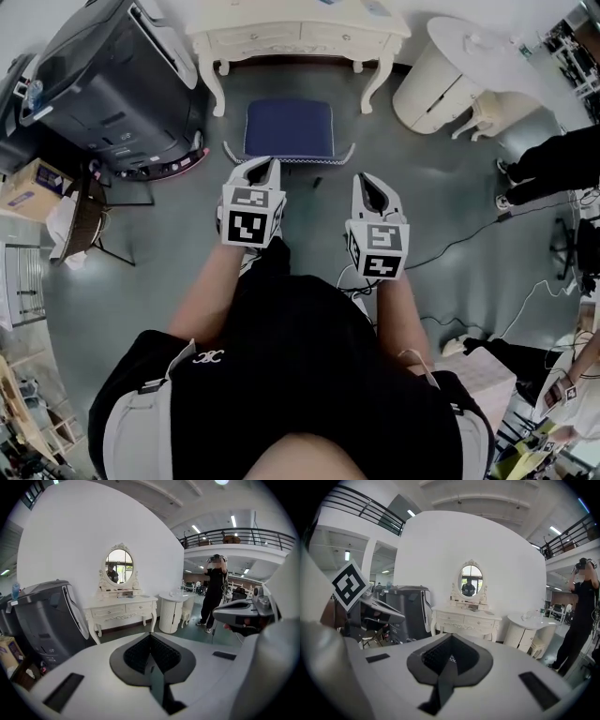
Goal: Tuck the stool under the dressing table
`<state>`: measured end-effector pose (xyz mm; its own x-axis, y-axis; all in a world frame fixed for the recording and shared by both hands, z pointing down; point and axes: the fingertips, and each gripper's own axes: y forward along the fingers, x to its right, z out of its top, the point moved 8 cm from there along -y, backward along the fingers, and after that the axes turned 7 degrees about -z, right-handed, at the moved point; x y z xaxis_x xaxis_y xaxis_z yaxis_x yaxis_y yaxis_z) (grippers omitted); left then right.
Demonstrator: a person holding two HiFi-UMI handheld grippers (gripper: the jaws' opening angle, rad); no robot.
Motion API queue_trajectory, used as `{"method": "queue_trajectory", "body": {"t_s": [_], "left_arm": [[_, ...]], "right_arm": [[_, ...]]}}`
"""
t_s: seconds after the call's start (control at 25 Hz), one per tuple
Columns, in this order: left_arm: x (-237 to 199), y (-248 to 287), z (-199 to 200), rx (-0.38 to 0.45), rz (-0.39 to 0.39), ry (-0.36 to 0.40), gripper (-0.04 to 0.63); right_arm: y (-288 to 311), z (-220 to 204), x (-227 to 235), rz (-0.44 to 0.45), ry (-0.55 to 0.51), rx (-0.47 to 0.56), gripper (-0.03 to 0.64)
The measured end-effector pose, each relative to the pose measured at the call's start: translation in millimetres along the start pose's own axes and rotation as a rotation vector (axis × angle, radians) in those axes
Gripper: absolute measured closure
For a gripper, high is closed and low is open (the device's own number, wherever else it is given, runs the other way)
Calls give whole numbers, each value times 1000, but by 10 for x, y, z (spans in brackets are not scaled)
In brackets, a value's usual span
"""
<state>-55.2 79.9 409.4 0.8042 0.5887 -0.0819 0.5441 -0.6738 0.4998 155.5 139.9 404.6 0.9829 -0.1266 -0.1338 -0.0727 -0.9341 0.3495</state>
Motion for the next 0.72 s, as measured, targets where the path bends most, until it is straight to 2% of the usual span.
{"method": "queue_trajectory", "body": {"t_s": [0.16,0.52,0.72], "left_arm": [[-119,45,-156,-43,-1,-33,589],[-496,301,-256,-103,-16,-53,589],[-756,460,-209,-125,-68,-61,589]], "right_arm": [[129,-61,-72,20,-13,-40,609],[601,-64,-154,25,-16,-104,609],[913,-20,-179,25,-54,-162,609]]}}
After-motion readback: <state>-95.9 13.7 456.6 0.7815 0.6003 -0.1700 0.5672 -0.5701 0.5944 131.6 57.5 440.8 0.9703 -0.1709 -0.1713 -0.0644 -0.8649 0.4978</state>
